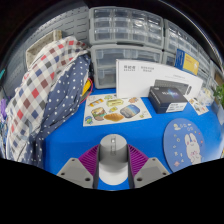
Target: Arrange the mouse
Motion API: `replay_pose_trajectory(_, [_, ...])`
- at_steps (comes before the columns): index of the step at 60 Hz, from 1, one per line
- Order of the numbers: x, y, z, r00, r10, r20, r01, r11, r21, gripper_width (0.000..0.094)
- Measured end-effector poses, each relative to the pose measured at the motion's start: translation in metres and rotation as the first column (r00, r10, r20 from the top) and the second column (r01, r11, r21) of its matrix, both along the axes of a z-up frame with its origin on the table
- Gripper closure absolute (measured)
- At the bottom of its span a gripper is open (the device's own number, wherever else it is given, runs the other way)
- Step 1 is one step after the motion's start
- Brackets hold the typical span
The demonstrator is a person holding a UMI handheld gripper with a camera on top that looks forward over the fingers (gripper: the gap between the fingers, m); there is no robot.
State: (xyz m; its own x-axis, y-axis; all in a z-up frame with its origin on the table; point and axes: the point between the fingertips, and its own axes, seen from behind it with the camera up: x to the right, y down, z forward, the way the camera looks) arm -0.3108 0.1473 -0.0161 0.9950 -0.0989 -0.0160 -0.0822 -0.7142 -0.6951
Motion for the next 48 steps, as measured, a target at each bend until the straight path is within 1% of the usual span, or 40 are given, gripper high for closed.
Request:
replay_pose_trajectory(6, [-0.001,-0.001,0.0,0.999,0.035,-0.017,-0.035,0.999,-0.016,0.057])
replay_pose_trajectory(11, [-0.004,-0.003,0.002,0.996,0.076,-0.056,-0.078,0.996,-0.048,0.0569])
replay_pose_trajectory(13, [-0.006,-0.001,0.008,0.992,0.097,-0.086,-0.101,0.994,-0.039,0.057])
replay_pose_trajectory(18, [-0.002,0.006,0.05,0.981,0.154,-0.115,-0.151,0.988,0.034,0.0571])
replay_pose_trajectory(20, [0.004,0.008,0.073,0.979,0.184,-0.092,-0.178,0.982,0.069,0.057])
replay_pose_trajectory(25, [0.033,0.016,0.132,0.974,0.221,-0.041,-0.212,0.964,0.16,0.0571])
replay_pose_trajectory(32, [0.087,0.021,0.205,0.975,0.22,0.017,-0.216,0.936,0.279,0.0567])
replay_pose_trajectory(35, [0.115,0.02,0.221,0.978,0.204,0.046,-0.208,0.93,0.302,0.0568])
replay_pose_trajectory(40, [0.161,0.016,0.226,0.981,0.179,0.072,-0.192,0.932,0.306,0.057])
replay_pose_trajectory(44, [0.19,0.013,0.205,0.986,0.163,0.045,-0.169,0.946,0.276,0.0571])
replay_pose_trajectory(48, [0.215,0.008,0.172,0.988,0.151,0.042,-0.156,0.963,0.222,0.0571])
